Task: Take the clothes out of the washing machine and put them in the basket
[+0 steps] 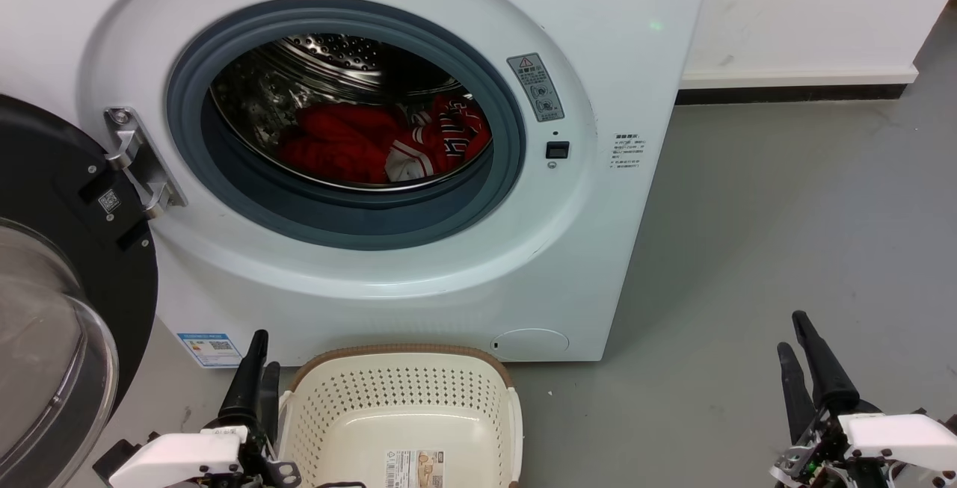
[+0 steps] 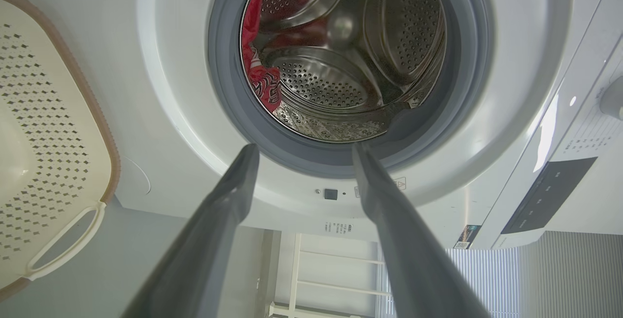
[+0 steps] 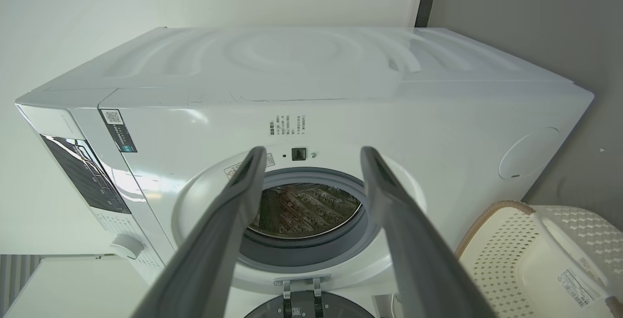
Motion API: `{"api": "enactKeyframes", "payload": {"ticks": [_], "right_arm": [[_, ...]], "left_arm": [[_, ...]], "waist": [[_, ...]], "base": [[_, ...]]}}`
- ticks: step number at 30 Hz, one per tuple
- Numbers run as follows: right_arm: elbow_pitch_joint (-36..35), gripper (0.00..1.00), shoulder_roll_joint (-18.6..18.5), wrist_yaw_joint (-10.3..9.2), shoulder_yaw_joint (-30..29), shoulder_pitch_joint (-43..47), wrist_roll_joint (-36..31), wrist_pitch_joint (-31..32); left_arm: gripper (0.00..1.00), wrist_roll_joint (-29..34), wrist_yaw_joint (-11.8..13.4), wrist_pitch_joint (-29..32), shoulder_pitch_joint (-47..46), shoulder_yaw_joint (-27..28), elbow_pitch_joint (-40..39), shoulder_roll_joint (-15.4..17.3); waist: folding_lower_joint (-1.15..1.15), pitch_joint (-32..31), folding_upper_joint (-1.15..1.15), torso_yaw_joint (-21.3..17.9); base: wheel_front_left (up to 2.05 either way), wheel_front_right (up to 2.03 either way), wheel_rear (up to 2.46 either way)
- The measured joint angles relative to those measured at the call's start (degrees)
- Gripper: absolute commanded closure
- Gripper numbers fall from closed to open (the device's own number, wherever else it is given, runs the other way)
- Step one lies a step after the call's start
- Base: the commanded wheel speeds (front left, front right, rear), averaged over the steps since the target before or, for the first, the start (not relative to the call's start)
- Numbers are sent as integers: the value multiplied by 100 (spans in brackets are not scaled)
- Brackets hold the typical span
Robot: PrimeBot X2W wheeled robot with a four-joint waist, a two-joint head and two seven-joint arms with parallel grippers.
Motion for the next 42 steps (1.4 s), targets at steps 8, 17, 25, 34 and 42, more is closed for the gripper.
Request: {"api": "enactKeyframes", "payload": {"ticks": [8, 17, 25, 34, 42], "right_arm": [[-19, 0, 4, 0, -47, 19, -731, -254], [-133, 0, 8, 0, -341, 18, -2136, -450], [-610, 0, 9, 0, -355, 16, -3609, -620], [-1243, 0, 16, 0, -49, 18, -5437, -831], [-1469, 0, 14, 0, 142, 39, -6397, -962]], "left_arm": [[0, 637, 1, -246, 103, 123, -68, 1], [0, 1378, 1, -457, 113, 315, -257, 1], [0, 2471, 77, -615, 113, 572, -690, 2], [0, 3855, 439, -817, 215, 297, -1508, 4], [0, 4653, 530, -966, 372, 20, -1819, 4]], "waist": [[0, -9, 0, -8], [0, -13, 0, -33], [0, -5, 0, -61], [0, 6, 0, -90], [0, -5, 0, -109]], "base": [[0, 0, 0], [0, 0, 0], [0, 0, 0], [0, 0, 0], [0, 0, 0]]}}
